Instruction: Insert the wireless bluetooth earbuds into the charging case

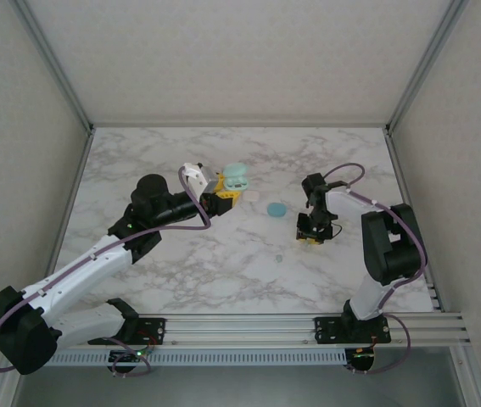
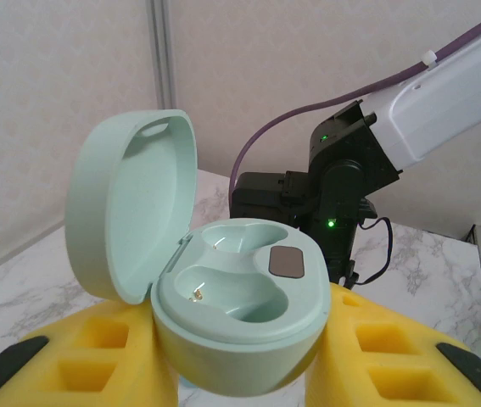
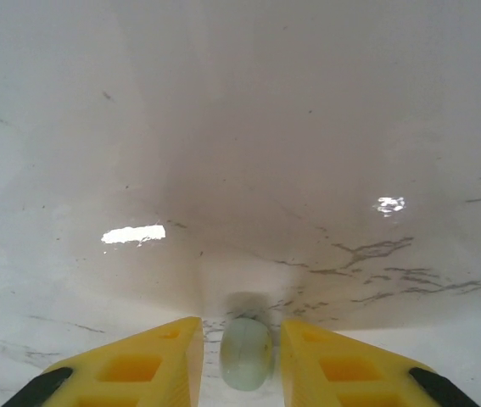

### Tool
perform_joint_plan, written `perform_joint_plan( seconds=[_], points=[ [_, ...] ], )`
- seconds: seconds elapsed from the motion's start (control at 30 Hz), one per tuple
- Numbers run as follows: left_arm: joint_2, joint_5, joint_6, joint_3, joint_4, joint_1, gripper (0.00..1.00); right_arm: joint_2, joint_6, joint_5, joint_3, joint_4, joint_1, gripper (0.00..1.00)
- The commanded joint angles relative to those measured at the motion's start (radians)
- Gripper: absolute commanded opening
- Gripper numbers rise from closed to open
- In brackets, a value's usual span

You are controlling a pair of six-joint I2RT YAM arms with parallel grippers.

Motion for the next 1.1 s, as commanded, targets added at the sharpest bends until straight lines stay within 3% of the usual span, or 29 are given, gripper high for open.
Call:
perform_joint_plan(
  seconds=[0.0,0.5,0.77,0.93,1.07],
  points=[
    [-0.025,-0.002,0.0,-0.003,0.011,-0.006,0.23,0.024,-0.042,0.019,0.027,-0.04,0.011,0.3],
    [-0.025,-0.001,-0.005,-0.004,0.009,-0.006,0.22,0.054,-0.049,0.064,0.041,-0.038,0.02,0.27],
    [-0.019,0.003,-0.006,0.001,0.01,-0.006,0.22,0.01,-0.038,0.049,0.038,-0.051,0.021,0.17],
    [-0.017,-0.006,-0.004,0.002,0.007,-0.007,0.22,-0.143,-0.027,-0.148,0.054,-0.053,0.02,0.15],
    [-0.023,-0.033,0.005,0.004,-0.011,-0.006,0.21,-0.27,0.005,-0.481,0.085,-0.003,0.013,0.15]
  ],
)
